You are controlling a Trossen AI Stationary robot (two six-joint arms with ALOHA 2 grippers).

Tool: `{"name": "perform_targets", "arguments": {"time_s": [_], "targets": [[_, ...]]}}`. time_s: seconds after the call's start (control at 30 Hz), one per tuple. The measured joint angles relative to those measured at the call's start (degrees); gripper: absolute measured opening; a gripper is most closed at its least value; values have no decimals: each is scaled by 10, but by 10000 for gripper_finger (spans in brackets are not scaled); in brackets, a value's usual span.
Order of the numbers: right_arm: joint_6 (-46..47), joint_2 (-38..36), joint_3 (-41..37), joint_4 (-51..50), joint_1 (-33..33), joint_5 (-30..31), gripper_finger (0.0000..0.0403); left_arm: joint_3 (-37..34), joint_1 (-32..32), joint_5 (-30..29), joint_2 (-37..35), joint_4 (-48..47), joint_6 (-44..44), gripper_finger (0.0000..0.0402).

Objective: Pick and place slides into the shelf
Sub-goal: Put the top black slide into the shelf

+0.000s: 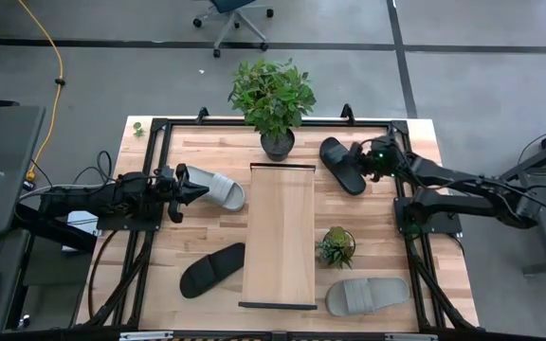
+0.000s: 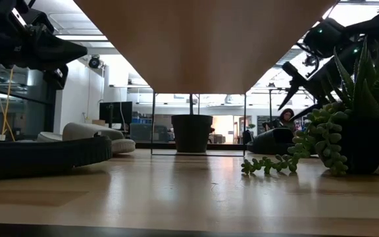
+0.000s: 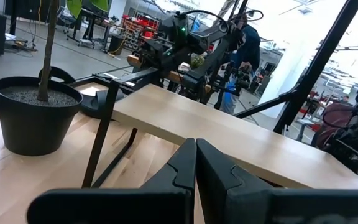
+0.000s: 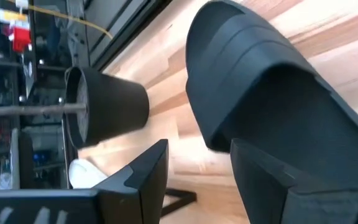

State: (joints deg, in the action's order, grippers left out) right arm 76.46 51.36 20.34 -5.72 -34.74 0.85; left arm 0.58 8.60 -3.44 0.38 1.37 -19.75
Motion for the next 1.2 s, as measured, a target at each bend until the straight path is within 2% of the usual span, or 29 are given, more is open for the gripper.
{"name": "perform_targets", "arguments": {"time_s": [0.73, 0.97, 1.2], "targets": [[82, 208, 0, 171, 0, 24, 165, 0, 0, 0, 0, 0, 0, 1], [86, 232, 0, 222, 0, 56, 165, 0, 0, 0, 0, 0, 0, 1], [86, 247, 0, 227, -1, 67, 165, 0, 0, 0, 0, 0, 0, 1]]}}
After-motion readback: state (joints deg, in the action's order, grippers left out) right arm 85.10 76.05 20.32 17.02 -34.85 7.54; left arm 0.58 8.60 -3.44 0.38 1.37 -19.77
